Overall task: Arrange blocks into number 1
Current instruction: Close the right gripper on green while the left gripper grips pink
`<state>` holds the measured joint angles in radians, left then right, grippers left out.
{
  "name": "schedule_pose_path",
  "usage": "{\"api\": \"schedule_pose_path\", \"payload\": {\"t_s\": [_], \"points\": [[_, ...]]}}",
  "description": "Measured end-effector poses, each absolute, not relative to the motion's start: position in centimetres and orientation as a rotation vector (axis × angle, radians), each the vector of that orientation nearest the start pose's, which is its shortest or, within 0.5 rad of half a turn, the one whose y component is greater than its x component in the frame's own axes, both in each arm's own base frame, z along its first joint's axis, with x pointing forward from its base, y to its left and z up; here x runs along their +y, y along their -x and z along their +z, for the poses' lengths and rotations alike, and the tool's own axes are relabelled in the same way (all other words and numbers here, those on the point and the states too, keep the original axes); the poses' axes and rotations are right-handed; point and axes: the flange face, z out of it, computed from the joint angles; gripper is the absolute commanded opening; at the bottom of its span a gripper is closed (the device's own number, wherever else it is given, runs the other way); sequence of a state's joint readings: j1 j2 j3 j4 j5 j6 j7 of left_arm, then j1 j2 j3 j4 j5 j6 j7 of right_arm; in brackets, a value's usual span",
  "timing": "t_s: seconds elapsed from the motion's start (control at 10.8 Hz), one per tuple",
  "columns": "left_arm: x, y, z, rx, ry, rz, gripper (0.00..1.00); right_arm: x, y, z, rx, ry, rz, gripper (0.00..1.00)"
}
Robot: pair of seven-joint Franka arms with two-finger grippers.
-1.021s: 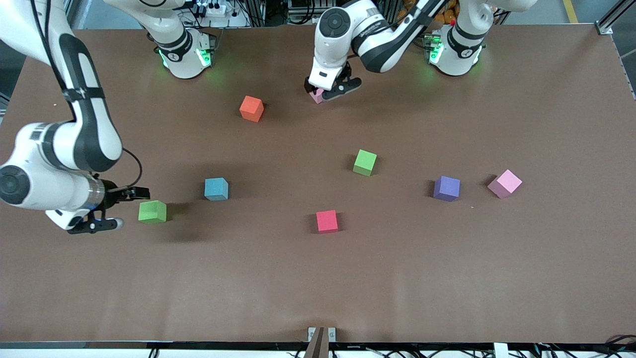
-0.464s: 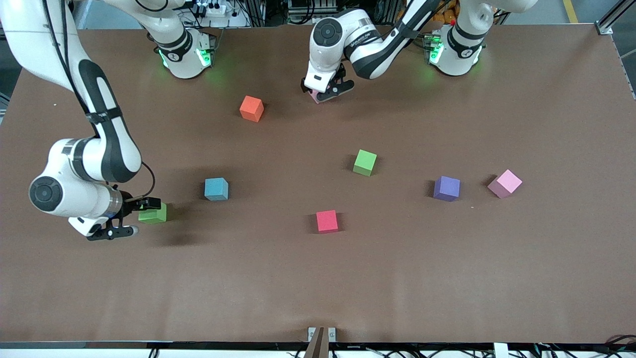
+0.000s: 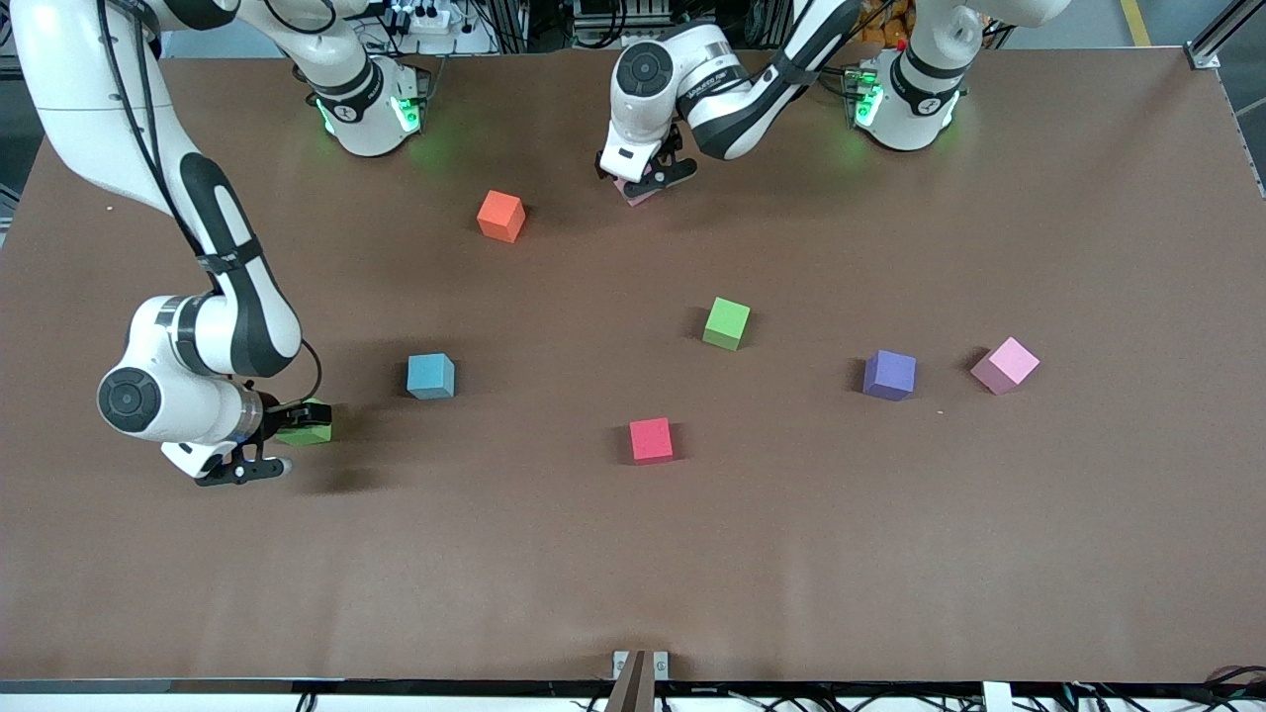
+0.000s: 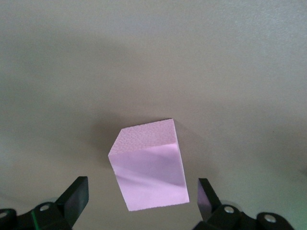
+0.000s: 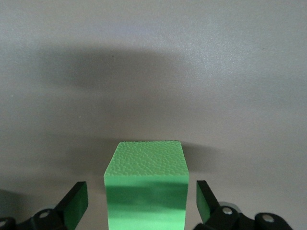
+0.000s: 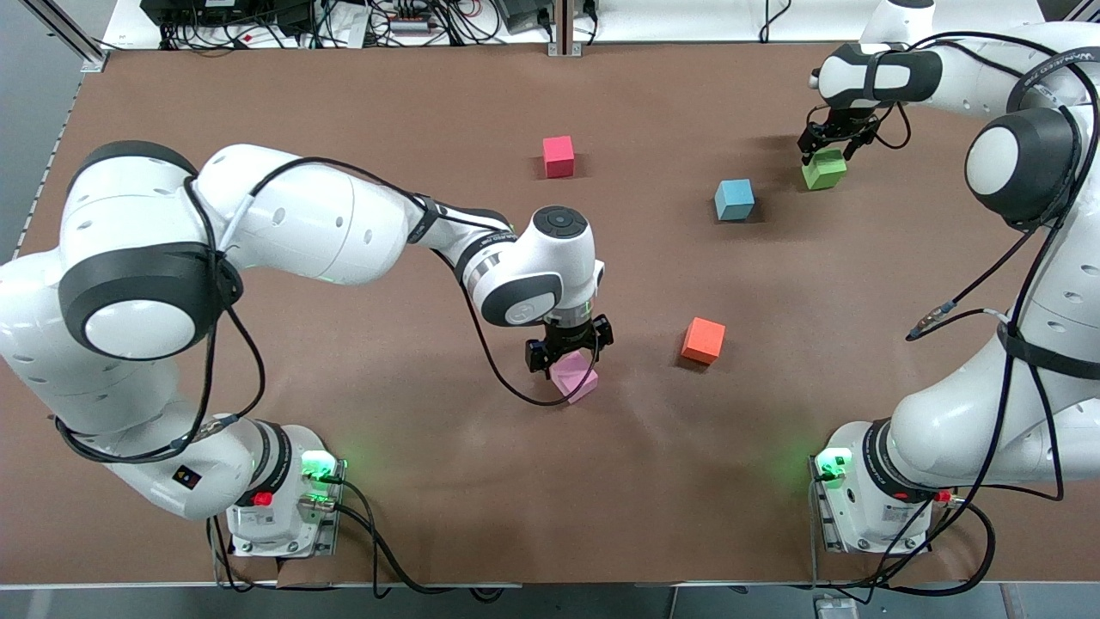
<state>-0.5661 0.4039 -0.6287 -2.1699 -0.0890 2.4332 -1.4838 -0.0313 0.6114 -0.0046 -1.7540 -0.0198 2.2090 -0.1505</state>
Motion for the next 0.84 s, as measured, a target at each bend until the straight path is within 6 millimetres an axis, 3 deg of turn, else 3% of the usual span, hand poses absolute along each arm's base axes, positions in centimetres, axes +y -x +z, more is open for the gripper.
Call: {"api": "schedule_pose_path", "payload": {"t_s": [0.09,0.19,0.28,0.46,0.56,0.74,0.84], "points": [[-51.8,-20.5,23.1,-0.611,3.045,0.472,1.0,-2.5,-64.6,20.5,-0.198,3.128,0.256,1.0],[-51.7,-20.7,22.6,-0.622,3.044,0.477,1.0,-2.8,-64.5,20.2,-0.191,3.126,0.265,0.47],[-51.7,-20.8,22.2,-0.629,3.041,0.482,1.0,-3.1,-64.4,19.9,-0.188,3.125,0.272,0.05],[-51.7,-20.8,21.5,-0.637,3.04,0.488,1.0,-3.2,-64.3,19.6,-0.191,3.122,0.284,0.08],[-51.7,-20.6,21.2,-0.632,3.037,0.494,0.7,-3.1,-64.3,19.7,-0.193,3.121,0.289,0.09],[-51.8,-19.9,20.6,-0.618,3.029,0.505,0.19,-2.7,-64.3,19.8,-0.206,3.117,0.295,0.1],[-51.9,-19.6,20.5,-0.607,3.028,0.507,0.0,-2.1,-64.3,19.9,-0.22,3.11,0.308,0.1]]}}
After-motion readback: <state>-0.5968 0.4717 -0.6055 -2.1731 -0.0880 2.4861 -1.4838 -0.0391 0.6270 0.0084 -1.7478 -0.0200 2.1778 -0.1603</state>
